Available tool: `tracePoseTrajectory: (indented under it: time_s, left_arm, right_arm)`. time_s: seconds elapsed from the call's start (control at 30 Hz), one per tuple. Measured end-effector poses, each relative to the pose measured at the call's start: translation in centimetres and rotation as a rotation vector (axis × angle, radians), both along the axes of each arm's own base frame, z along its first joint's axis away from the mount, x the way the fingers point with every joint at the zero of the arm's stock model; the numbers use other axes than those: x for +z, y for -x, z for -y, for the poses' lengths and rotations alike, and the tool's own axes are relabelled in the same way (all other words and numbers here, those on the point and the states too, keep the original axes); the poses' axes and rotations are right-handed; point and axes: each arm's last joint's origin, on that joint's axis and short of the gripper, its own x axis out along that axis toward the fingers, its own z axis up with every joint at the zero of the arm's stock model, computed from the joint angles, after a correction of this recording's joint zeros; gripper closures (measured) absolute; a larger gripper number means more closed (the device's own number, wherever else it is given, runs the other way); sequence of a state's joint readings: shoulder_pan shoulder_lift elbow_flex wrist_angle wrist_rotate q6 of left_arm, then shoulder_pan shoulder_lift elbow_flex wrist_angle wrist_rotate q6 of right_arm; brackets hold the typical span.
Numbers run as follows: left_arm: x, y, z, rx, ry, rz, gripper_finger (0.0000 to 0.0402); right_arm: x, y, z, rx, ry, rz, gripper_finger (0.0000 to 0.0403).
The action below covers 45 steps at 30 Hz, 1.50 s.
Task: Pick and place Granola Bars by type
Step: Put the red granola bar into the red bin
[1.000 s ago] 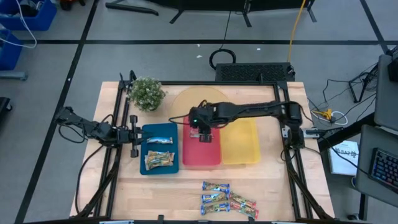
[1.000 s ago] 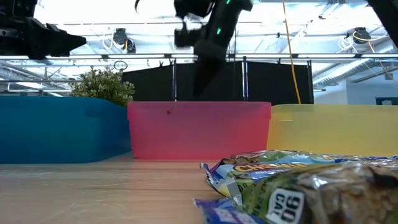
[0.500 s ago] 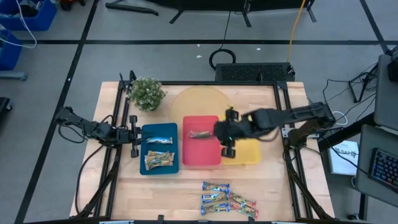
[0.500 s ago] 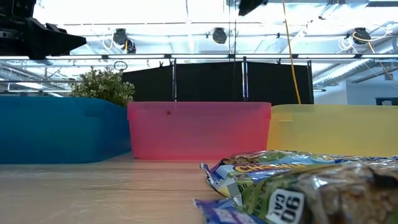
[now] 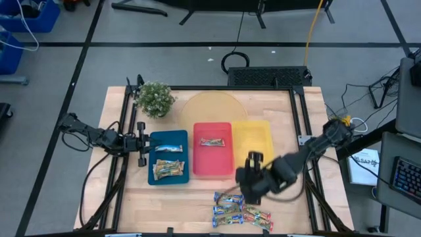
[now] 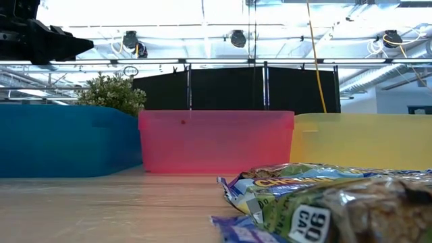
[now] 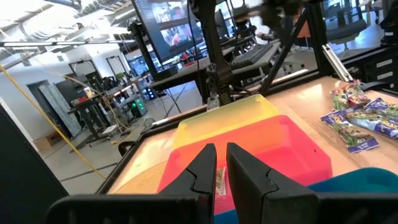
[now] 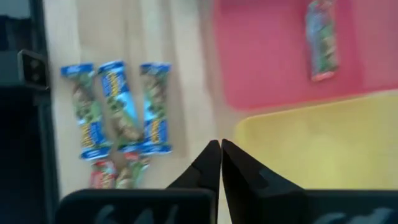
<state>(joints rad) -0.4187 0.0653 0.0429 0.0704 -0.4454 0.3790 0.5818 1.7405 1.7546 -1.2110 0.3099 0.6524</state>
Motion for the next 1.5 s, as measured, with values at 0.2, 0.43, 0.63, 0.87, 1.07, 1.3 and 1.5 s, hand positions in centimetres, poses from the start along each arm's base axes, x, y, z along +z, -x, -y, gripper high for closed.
tracePoseTrajectory:
  time_s: [0.2, 0.43, 0.63, 0.87, 1.07, 1.3, 1.5]
  left_arm:
    - [-0.2, 0.0, 0.0, 0.0, 0.007, -0.021, 0.0355]
    - [-0.4, 0.0, 0.0, 0.0, 0.004, -0.04, 0.0355]
    - [-0.4, 0.0, 0.0, 0.0, 0.008, -0.041, 0.0355]
    - [-0.4, 0.0, 0.0, 0.0, 0.009, -0.04, 0.0355]
    - [-0.4, 0.0, 0.0, 0.0, 0.009, -0.04, 0.0355]
    - [-0.4, 0.0, 0.0, 0.0, 0.01, -0.04, 0.0355]
    - [-0.4, 0.0, 0.0, 0.0, 0.021, -0.04, 0.0355]
  right_arm:
    - [-3.0, 0.4, -3.9, -0.015, -0.037, -0.087, 0.0401]
    - [-7.5, 1.0, -8.1, -0.078, -0.065, -0.207, 0.0402]
    - [-11.2, 1.3, -10.3, -0.11, -0.009, -0.268, 0.0358]
    - [-13.6, 1.4, -11.2, -0.139, 0.029, -0.302, 0.0248]
    - [-14.0, 1.4, -11.3, -0.166, 0.03, -0.302, 0.0197]
    - [-14.8, 2.2, -10.8, -0.221, 0.056, -0.356, 0.0201]
    - [-17.0, 2.8, -10.7, -0.206, -0.006, -0.387, 0.0208]
